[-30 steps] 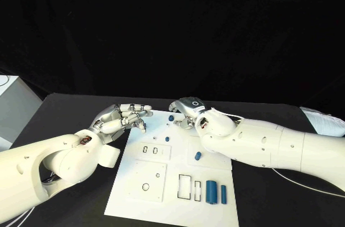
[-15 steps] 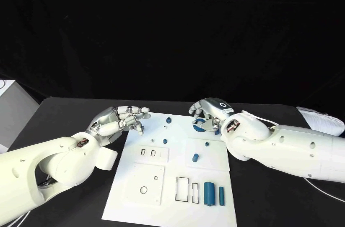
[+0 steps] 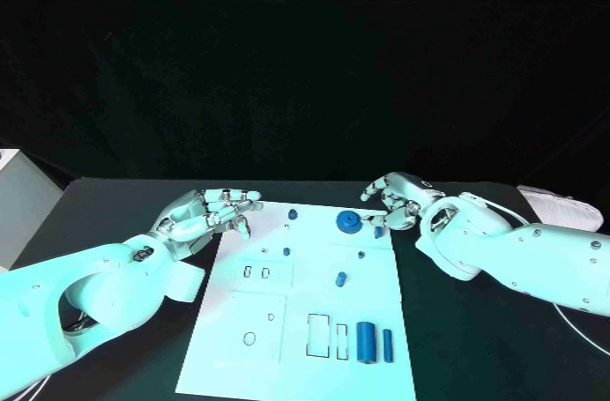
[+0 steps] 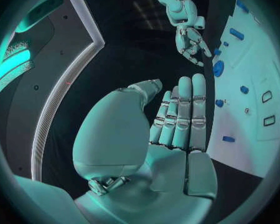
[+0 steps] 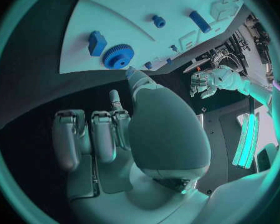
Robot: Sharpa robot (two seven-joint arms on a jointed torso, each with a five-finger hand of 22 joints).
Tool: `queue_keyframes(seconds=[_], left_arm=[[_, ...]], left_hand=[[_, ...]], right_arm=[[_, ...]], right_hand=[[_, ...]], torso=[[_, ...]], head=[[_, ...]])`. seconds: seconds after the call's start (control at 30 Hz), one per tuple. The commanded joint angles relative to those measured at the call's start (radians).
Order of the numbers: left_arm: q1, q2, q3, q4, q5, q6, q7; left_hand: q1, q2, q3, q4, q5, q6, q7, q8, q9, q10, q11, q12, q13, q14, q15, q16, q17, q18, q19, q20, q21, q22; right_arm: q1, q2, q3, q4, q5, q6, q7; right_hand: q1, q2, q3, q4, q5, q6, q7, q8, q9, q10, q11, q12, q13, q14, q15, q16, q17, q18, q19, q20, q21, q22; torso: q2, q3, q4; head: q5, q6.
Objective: Assemble the parts on the task board
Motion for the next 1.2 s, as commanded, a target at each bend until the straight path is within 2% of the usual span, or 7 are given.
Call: queue_keyframes(seconds=[0.03,0.3,0.53,0.63,1.0,1.2], left_arm=[[0.001,0.003,0.001,0.0,0.001,0.021,0.005],[0.001,0.005,0.001,-0.003,0.001,0.023,0.005],[0.001,0.005,0.001,-0.004,0.001,0.024,0.004],[0.001,0.005,0.001,-0.004,0.001,0.024,0.004],[0.001,0.005,0.001,-0.006,0.001,0.025,0.002],[0.001,0.005,0.001,-0.006,0.001,0.026,0.001]], left_hand=[[-0.003,0.002,0.006,0.002,-0.003,-0.007,0.005,-0.006,0.001,-0.01,0.001,-0.002,0.0,-0.006,0.0,0.004,-0.001,0.006,-0.006,0.001,0.003,0.001],[-0.003,0.002,0.006,0.002,-0.003,-0.007,0.005,-0.006,0.001,-0.01,0.001,-0.002,0.0,-0.006,0.0,0.004,-0.001,0.006,-0.006,0.001,0.003,0.001],[-0.003,0.001,0.006,0.001,-0.003,-0.007,0.005,-0.006,0.002,-0.011,0.001,-0.001,0.001,-0.006,0.0,0.004,-0.002,0.006,-0.009,0.002,0.007,0.003],[-0.003,0.001,0.006,0.001,-0.003,-0.007,0.005,-0.006,0.002,-0.011,0.001,-0.001,0.001,-0.006,0.0,0.004,-0.002,0.006,-0.009,0.002,0.007,0.003],[-0.003,0.001,0.006,0.001,-0.003,-0.007,0.005,-0.006,0.002,-0.011,0.001,-0.001,0.001,-0.006,0.0,0.004,-0.002,0.006,-0.009,0.002,0.007,0.003],[-0.003,0.001,0.006,0.001,-0.003,-0.007,0.005,-0.006,0.002,-0.011,0.001,-0.001,0.001,-0.006,0.0,0.004,-0.002,0.006,-0.009,0.002,0.007,0.003]], right_arm=[[-0.001,0.011,0.0,-0.013,0.034,0.081,-0.003],[-0.009,0.051,0.0,-0.035,0.005,0.117,-0.032],[-0.013,0.079,-0.001,-0.063,-0.01,0.119,-0.059],[-0.015,0.087,-0.001,-0.072,-0.014,0.115,-0.068],[-0.016,0.097,-0.001,-0.078,-0.018,0.096,-0.073],[-0.016,0.101,-0.001,-0.076,-0.017,0.1,-0.073]], right_hand=[[0.007,0.009,-0.017,0.005,0.004,-0.011,0.003,0.005,0.001,0.032,0.005,0.012,0.168,0.079,0.01,0.011,0.144,-0.015,0.073,0.01,0.013,0.213],[0.012,0.014,-0.033,0.011,0.008,-0.015,0.006,0.009,0.002,0.047,0.008,0.025,0.189,0.085,0.013,0.025,0.176,-0.022,0.087,0.014,0.033,0.238],[0.019,0.026,-0.032,0.011,0.019,-0.012,0.006,0.014,0.003,0.05,0.009,0.028,0.194,0.088,0.015,0.032,0.192,-0.026,0.096,0.016,0.045,0.252],[0.022,0.029,-0.03,0.011,0.024,-0.011,0.006,0.015,0.004,0.052,0.008,0.03,0.197,0.089,0.015,0.034,0.196,-0.028,0.099,0.017,0.05,0.257],[0.023,0.035,-0.025,0.012,0.037,-0.008,0.006,0.018,0.004,0.053,0.009,0.032,0.199,0.09,0.015,0.035,0.198,-0.029,0.103,0.017,0.054,0.263],[0.019,0.038,-0.024,0.014,0.039,-0.007,0.006,0.02,0.004,0.055,0.009,0.033,0.202,0.09,0.016,0.036,0.202,-0.029,0.103,0.018,0.054,0.263]], torso=[[0.002,-0.0007,0.0019],[0.002,-0.0042,0.0042],[0.002,-0.0035,0.0012],[0.001,-0.0034,0.0018],[0.002,-0.0025,0.0018],[0.003,-0.0032,0.0011]], head=[[-0.001,-0.002],[0.0,-0.009],[0.002,-0.012],[0.002,-0.013],[0.004,-0.013],[0.005,-0.015]])
